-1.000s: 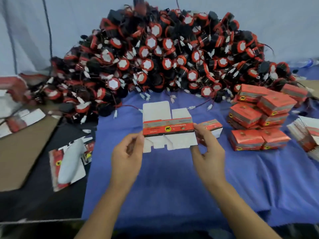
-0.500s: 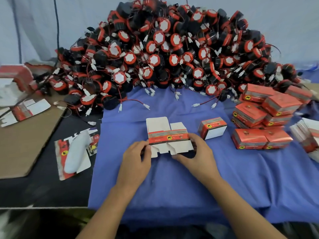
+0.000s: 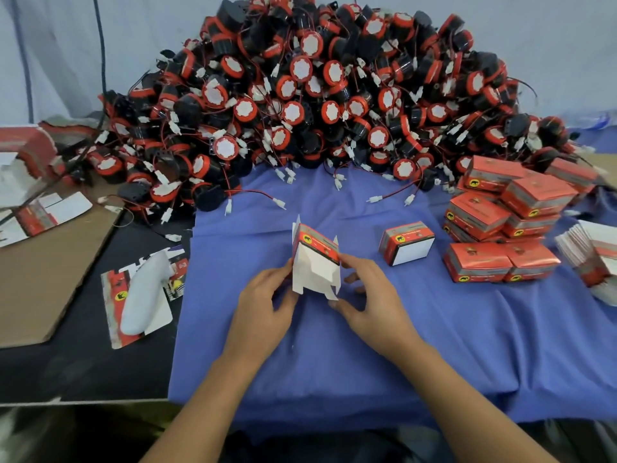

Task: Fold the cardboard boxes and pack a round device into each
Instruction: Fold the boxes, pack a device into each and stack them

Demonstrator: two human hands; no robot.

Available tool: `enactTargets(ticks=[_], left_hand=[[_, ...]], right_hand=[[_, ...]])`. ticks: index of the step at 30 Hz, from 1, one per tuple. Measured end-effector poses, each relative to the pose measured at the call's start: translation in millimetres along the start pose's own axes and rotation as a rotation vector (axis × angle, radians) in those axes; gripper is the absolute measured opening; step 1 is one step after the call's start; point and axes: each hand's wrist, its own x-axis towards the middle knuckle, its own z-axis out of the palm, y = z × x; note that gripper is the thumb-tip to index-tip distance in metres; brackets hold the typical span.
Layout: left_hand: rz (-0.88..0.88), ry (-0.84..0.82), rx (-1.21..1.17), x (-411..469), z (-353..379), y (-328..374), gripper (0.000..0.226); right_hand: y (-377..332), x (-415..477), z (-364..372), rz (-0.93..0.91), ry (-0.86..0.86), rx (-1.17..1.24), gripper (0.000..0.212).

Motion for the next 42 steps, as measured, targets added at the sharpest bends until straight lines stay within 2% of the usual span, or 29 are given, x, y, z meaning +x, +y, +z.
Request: enactTargets(ticks=[4, 8, 12, 15, 18, 22, 25, 30, 34, 37, 39, 42], left_hand=[[0.035, 0.076, -0.015, -1.3, 1.8, -1.9, 0.023], [0.084, 0.084, -0.034, -3.4, -0.2, 1.1, 0.029], [0.156, 0.079, -0.101, -4.5, -7.8, 12.1, 0.021], [0.098, 0.042, -0.349, -3.5, -13.2, 32.2, 0.034], [0.04, 0.053, -0.552, 5.4, -21.0, 52.4, 0.041], [-0.015, -0.094, -0.663, 3.6, -19.0, 68.2, 0.06], [-0.054, -0.081, -0.67, -7.6, -8.5, 72.1, 0.063], [-0.121, -0.054, -0.782, -9.5, -1.3, 73.4, 0.054], [-0.142, -0.024, -0.838, -10.9, 2.9, 78.4, 0.048], [-0.15, 0.007, -0.859, -13.4, 7.6, 82.9, 0.054], [-0.155, 0.015, -0.848, -16.5, 10.1, 86.5, 0.057], [-0.129, 0.044, -0.771, -17.4, 11.7, 91.6, 0.048]], right_hand=[[-5.7, -0.7, -2.3, -0.084, 0.067, 0.041, 0.068], [-12.8, -3.2, -4.2, -0.09, 0.099, 0.134, 0.064], [-24.8, -6.8, -10.1, -0.046, 0.133, 0.237, 0.065], [-42.9, -4.9, -16.3, -0.074, 0.167, 0.375, 0.053], [-55.7, -1.2, -23.5, -0.03, 0.168, 0.559, 0.054], [-65.2, -0.5, -25.0, 0.072, 0.127, 0.755, 0.054], [-65.9, -6.3, -19.8, 0.162, 0.159, 0.825, 0.049], [-70.7, -9.9, -15.5, 0.176, 0.263, 0.808, 0.034], [-73.5, -12.7, -10.0, 0.187, 0.319, 0.815, 0.032], [-76.5, -17.4, -2.6, 0.183, 0.35, 0.79, 0.038], [-79.5, -20.1, 2.3, 0.177, 0.373, 0.765, 0.043], [-85.6, -21.8, 4.0, 0.147, 0.39, 0.71, 0.039]])
